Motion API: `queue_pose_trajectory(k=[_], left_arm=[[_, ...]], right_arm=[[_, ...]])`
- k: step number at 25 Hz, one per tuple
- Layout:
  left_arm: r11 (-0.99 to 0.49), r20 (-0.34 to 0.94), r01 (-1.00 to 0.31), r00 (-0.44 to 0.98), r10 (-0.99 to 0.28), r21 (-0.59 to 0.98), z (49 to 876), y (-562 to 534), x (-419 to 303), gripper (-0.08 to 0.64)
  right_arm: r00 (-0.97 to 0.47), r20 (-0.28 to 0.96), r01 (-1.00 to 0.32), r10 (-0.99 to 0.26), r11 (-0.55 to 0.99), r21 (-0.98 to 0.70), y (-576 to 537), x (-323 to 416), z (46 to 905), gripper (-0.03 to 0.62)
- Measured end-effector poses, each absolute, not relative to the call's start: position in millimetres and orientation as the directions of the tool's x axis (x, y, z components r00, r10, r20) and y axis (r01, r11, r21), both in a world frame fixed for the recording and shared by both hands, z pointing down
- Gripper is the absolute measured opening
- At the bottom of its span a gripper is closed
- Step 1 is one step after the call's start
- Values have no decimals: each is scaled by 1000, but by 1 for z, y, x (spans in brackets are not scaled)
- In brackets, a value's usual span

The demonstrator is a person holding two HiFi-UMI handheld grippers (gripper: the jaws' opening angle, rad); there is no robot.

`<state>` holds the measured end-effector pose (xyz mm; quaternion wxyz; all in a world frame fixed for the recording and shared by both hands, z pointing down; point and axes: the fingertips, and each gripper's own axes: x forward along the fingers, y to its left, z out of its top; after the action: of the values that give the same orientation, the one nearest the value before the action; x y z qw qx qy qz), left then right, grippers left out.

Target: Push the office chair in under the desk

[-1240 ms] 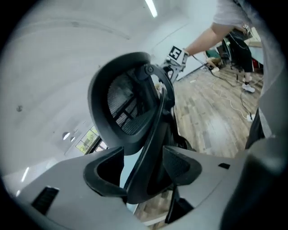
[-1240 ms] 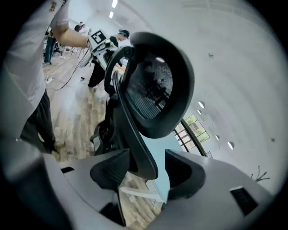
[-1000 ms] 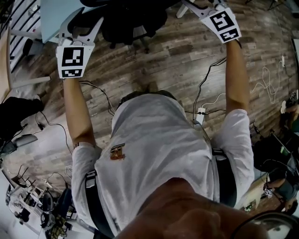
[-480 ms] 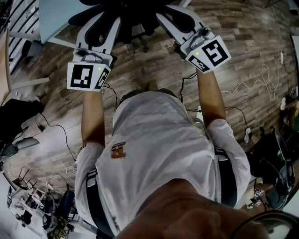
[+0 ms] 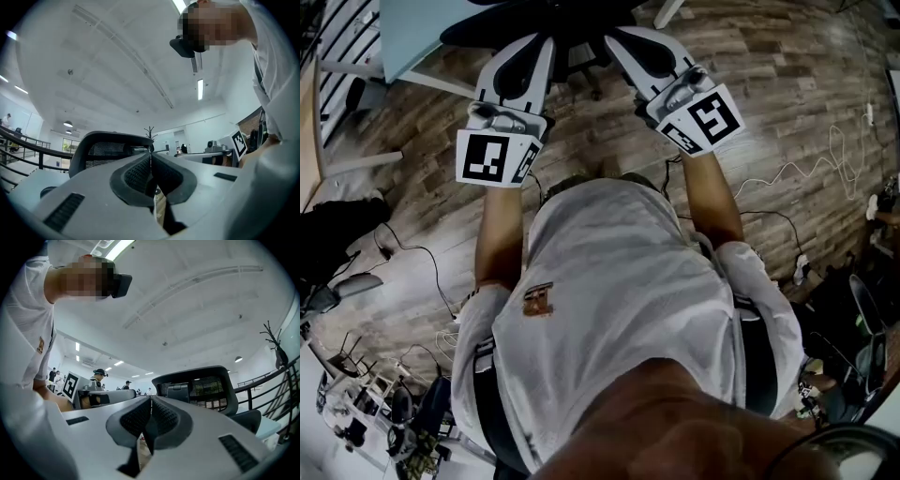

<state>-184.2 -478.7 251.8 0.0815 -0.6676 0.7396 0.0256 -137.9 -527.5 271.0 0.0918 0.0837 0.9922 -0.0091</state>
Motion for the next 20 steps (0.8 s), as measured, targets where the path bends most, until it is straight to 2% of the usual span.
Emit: queue_pose_trajectory(k=[20], left_arm=[[28,-154,-996,-15,-988,-85,253,-473,-164,18]], right_arm=[[-967,-167,187,191,982,34,-490,-136,272,34]])
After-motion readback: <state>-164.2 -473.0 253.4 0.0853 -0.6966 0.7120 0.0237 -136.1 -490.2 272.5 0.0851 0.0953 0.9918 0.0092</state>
